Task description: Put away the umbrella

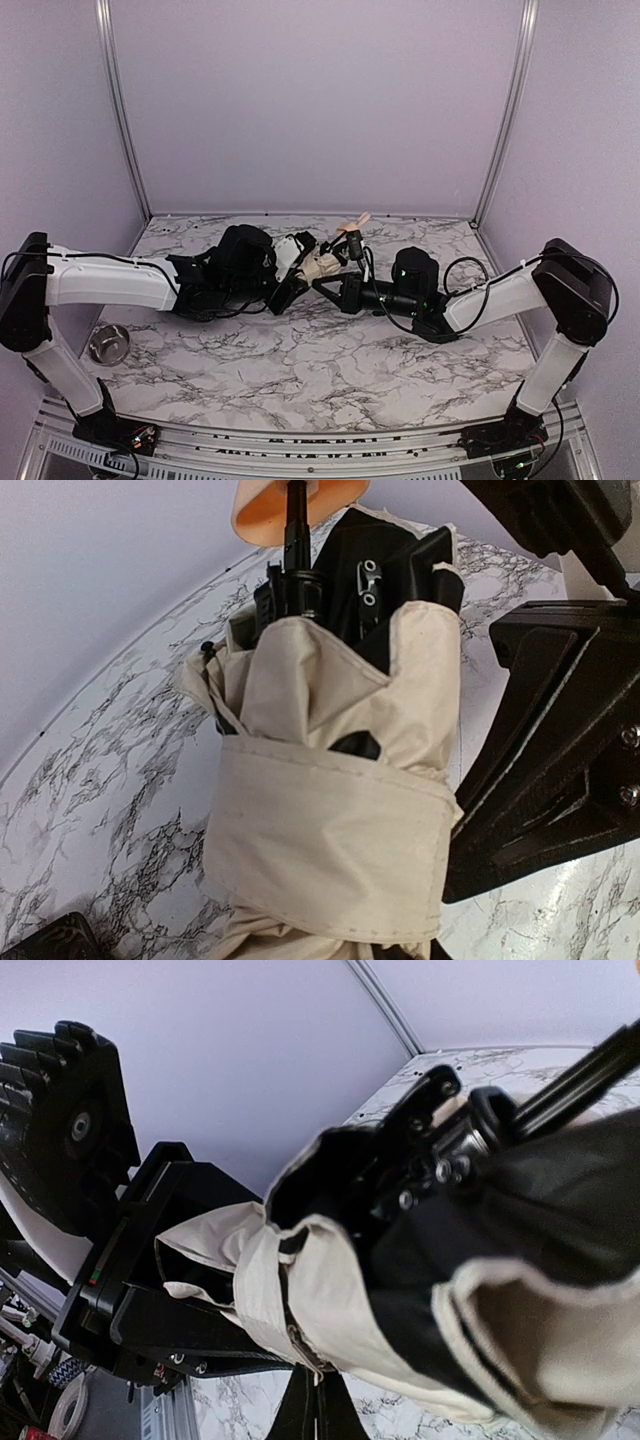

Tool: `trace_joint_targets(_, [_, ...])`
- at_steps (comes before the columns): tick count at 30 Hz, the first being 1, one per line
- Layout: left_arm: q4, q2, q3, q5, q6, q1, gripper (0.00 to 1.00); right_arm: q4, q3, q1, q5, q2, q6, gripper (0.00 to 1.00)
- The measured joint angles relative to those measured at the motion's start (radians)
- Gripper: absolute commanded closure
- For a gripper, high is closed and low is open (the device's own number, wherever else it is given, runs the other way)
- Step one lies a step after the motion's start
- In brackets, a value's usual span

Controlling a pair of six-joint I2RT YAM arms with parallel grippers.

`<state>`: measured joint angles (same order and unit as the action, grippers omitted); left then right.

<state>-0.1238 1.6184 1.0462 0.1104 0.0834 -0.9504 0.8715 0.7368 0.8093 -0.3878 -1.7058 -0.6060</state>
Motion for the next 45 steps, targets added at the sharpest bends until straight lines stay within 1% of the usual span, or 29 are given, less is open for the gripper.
trace_joint_targets(8, [0.007,-0.019,-0.005,-0.002,0.034,-0.014,1.00,0.061,-0.033,0.001,0.009,0.000,0.009,1.00])
trace_joint_targets(11, [0.031,-0.019,0.000,0.000,0.028,-0.018,1.00,0.052,-0.034,0.005,0.015,0.000,0.037,0.96])
trace_joint_targets(14, [0.062,-0.019,0.002,0.019,0.020,-0.022,1.00,0.000,-0.038,0.006,0.045,0.017,0.083,0.90])
trace_joint_targets(17, [0.137,-0.018,0.014,0.024,0.018,-0.028,1.00,-0.067,-0.119,-0.027,0.134,0.095,0.116,0.86])
trace_joint_targets(20, [0.192,-0.015,0.015,0.006,0.021,-0.027,1.00,-0.122,-0.223,-0.087,0.173,0.183,0.129,0.81])
trace_joint_targets(23, [0.221,0.007,0.015,-0.025,0.037,-0.017,0.97,-0.235,-0.297,-0.114,0.213,0.296,0.153,0.75])
trace_joint_targets(25, [0.244,0.056,0.029,-0.062,0.064,-0.012,0.94,-0.327,-0.307,-0.113,0.235,0.385,0.177,0.71])
trace_joint_targets(27, [0.262,0.121,0.054,-0.101,0.090,-0.010,0.85,-0.413,-0.294,-0.113,0.257,0.480,0.223,0.68])
trace_joint_targets(28, [0.266,0.160,0.063,-0.121,0.104,-0.010,0.77,-0.453,-0.278,-0.113,0.264,0.514,0.245,0.66])
trace_joint_targets(29, [0.267,0.188,0.064,-0.137,0.118,-0.011,0.63,-0.505,-0.249,-0.113,0.269,0.546,0.275,0.64])
trace_joint_targets(31, [0.279,0.228,0.055,-0.159,0.149,-0.017,0.41,-0.599,-0.178,-0.113,0.270,0.577,0.332,0.61])
trace_joint_targets(32, [0.282,0.234,0.041,-0.171,0.167,-0.020,0.27,-0.636,-0.144,-0.113,0.267,0.581,0.357,0.58])
trace_joint_targets(33, [0.282,0.231,0.031,-0.176,0.185,-0.023,0.06,-0.685,-0.100,-0.113,0.259,0.580,0.393,0.55])
trace_joint_targets(34, [0.279,0.222,0.024,-0.184,0.203,-0.024,0.01,-0.723,-0.065,-0.113,0.249,0.577,0.422,0.52])
trace_joint_targets(36, [0.269,0.192,0.004,-0.197,0.232,-0.029,0.01,-0.802,0.000,-0.113,0.219,0.563,0.481,0.45])
trace_joint_targets(37, [0.267,0.173,-0.007,-0.199,0.245,-0.030,0.01,-0.848,0.040,-0.113,0.195,0.547,0.519,0.39])
trace_joint_targets(39, [0.263,0.122,-0.036,-0.204,0.272,-0.030,0.01,-0.921,0.114,-0.113,0.147,0.505,0.587,0.26])
trace_joint_targets(40, [0.261,0.086,-0.056,-0.204,0.284,-0.030,0.01,-0.958,0.153,-0.113,0.122,0.478,0.628,0.23])
trace_joint_targets(41, [0.259,0.049,-0.075,-0.202,0.290,-0.030,0.01,-0.996,0.198,-0.112,0.096,0.446,0.674,0.17])
trace_joint_targets(42, [0.254,0.003,-0.098,-0.197,0.295,-0.030,0.01,-1.019,0.226,-0.111,0.080,0.420,0.705,0.06])
trace_joint_targets(43, [0.246,-0.048,-0.123,-0.191,0.296,-0.029,0.01,-1.054,0.270,-0.108,0.063,0.382,0.747,0.01])
trace_joint_targets(45, [0.209,-0.165,-0.183,-0.175,0.288,-0.024,0.01,-1.114,0.352,-0.100,0.039,0.296,0.826,0.00])
